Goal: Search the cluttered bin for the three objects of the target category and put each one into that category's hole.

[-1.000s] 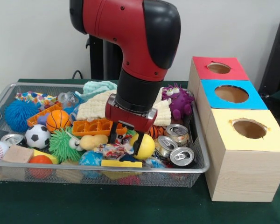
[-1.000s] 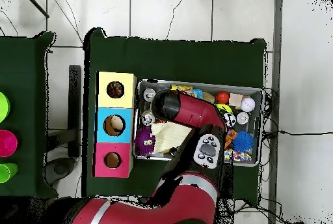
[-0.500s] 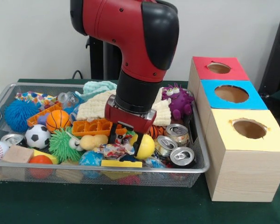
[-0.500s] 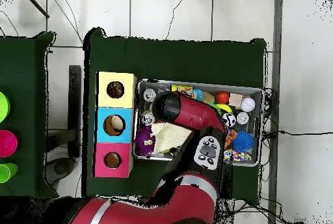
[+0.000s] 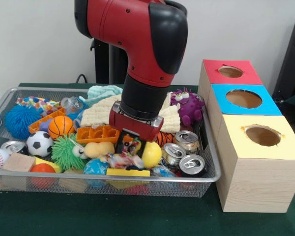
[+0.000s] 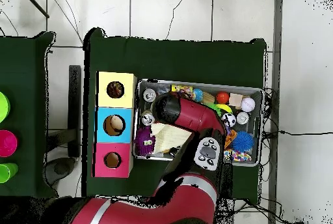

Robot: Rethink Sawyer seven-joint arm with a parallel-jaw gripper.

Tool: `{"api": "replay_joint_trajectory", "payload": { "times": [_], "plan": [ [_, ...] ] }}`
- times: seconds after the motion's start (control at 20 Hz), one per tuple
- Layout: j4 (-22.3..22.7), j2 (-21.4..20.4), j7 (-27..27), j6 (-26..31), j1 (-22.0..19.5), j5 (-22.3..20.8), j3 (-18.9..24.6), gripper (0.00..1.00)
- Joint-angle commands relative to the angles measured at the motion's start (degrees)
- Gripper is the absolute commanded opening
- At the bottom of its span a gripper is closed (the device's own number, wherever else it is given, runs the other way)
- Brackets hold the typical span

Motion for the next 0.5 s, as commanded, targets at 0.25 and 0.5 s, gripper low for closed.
{"api": "replay_joint_trajectory", "payload": {
  "times": [0.25,0.5],
  "plan": [
    [5.21,2.81,12.92,-1.81,-0.71,1.64,4.93,0.0],
    [5.32,2.56,12.91,-1.76,-0.41,1.81,4.82,0.0]
  ]
}}
